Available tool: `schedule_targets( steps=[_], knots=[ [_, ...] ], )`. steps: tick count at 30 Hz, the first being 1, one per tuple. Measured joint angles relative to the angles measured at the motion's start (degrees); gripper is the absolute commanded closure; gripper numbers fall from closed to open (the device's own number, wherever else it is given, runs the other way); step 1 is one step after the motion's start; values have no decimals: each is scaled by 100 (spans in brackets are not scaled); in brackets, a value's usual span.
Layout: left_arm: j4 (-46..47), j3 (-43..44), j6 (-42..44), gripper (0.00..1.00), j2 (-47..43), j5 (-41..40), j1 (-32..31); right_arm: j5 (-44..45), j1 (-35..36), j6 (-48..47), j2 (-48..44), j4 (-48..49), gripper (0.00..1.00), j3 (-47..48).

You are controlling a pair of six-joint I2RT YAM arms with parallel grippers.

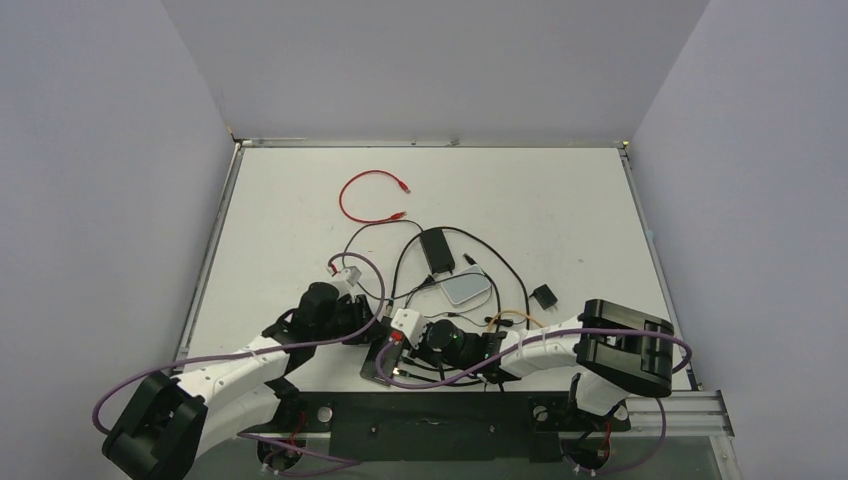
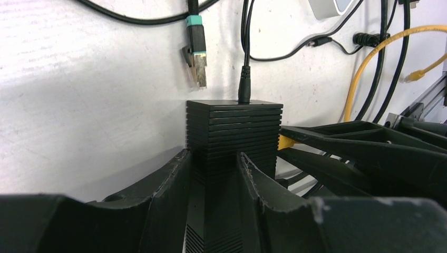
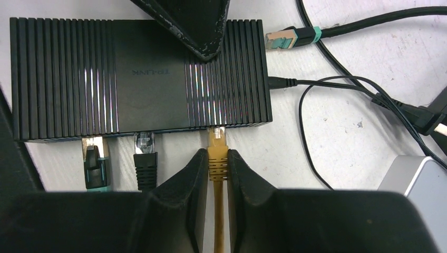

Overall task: Insert the plug into the switch port
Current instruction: Pick up the switch port at the center of the board.

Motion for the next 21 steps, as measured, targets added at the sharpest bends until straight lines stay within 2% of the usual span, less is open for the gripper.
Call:
schedule_targets(
  steps=[4, 8, 14, 21],
  knots=[
    [-400, 9, -11, 58, -372, -24, -68, -87, 2, 11, -184, -63, 100, -7],
    [-940, 190, -133, 47, -896, 39, -138, -96, 17, 37, -741, -52, 100, -168],
    [-1453, 734, -411, 43, -1812, 114, -181, 229, 17, 50, -1845, -17, 100, -549],
    [-2022, 1276, -560, 40, -2404, 116, -216, 1119, 15, -144, -3200, -251, 100, -699]
  ],
)
